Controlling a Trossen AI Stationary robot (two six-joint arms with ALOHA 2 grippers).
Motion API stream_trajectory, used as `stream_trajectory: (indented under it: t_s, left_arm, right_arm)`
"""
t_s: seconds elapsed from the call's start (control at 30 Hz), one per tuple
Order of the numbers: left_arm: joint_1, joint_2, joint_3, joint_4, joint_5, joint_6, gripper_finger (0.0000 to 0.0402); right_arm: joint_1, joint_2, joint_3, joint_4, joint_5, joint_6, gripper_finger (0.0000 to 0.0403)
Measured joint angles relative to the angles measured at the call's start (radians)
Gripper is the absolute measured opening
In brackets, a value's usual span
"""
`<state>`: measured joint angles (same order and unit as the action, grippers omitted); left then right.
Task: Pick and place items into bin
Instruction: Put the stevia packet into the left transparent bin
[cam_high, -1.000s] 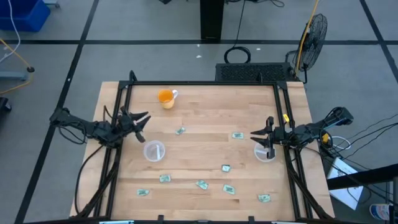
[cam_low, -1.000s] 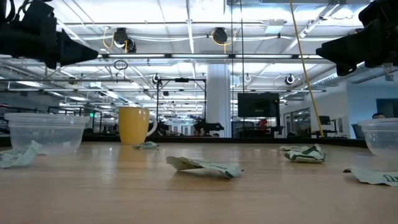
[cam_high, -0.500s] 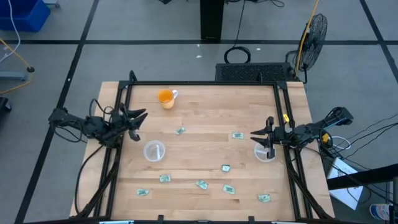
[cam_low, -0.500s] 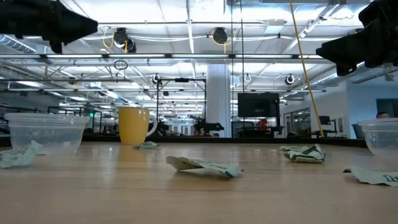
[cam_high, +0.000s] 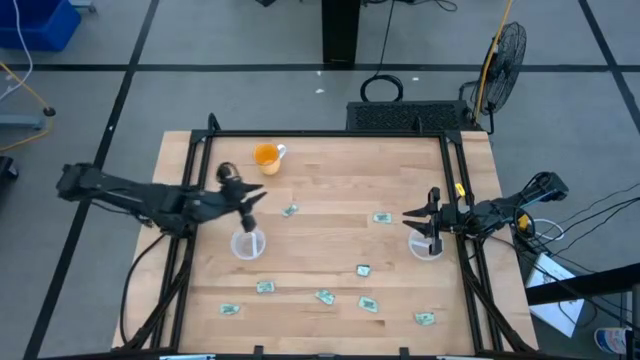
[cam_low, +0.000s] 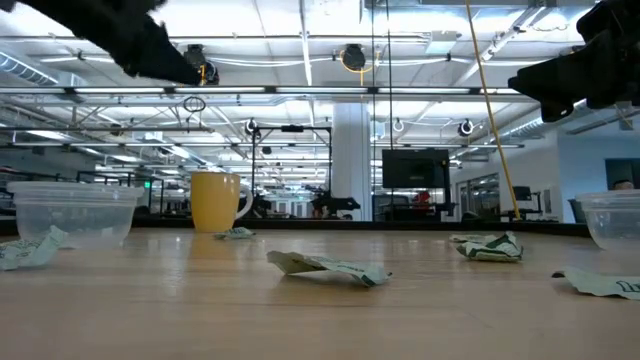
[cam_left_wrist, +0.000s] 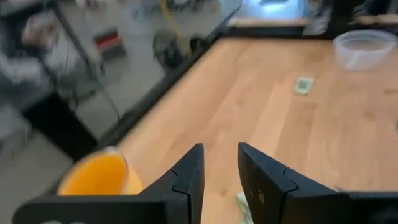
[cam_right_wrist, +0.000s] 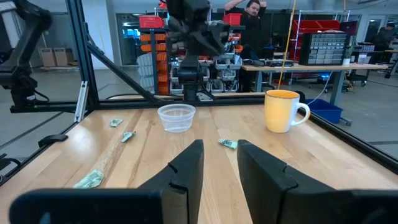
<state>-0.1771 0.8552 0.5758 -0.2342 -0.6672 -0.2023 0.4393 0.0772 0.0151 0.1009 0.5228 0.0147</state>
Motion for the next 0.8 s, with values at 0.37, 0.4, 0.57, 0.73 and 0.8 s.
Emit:
stream_trajectory:
  t_s: [0.37, 0.4, 0.57, 0.73, 0.8]
  left_arm:
    - [0.125, 0.337, 0.002, 0.013, 0.169, -0.240, 0.0104]
    - [0.133, 0.363, 0.002, 0.026, 0.186, -0.262, 0.0104]
    - [0.159, 0.474, 0.002, 0.142, 0.243, -0.242, 0.0104]
    - [0.165, 0.564, 0.002, 0.245, 0.309, -0.247, 0.0104]
    - [0.163, 0.602, 0.002, 0.256, 0.320, -0.261, 0.0103]
  right_arm:
    - [0.000, 0.000, 0.000, 0.011, -0.002, 0.000, 0.0091]
    - [0.000, 0.000, 0.000, 0.011, -0.001, 0.005, 0.0091]
    - [0.000, 0.000, 0.000, 0.011, -0.001, 0.052, 0.0091]
    - [0.000, 0.000, 0.000, 0.016, -0.001, 0.052, 0.0091]
    - [0.000, 0.000, 0.000, 0.015, -0.001, 0.052, 0.0091]
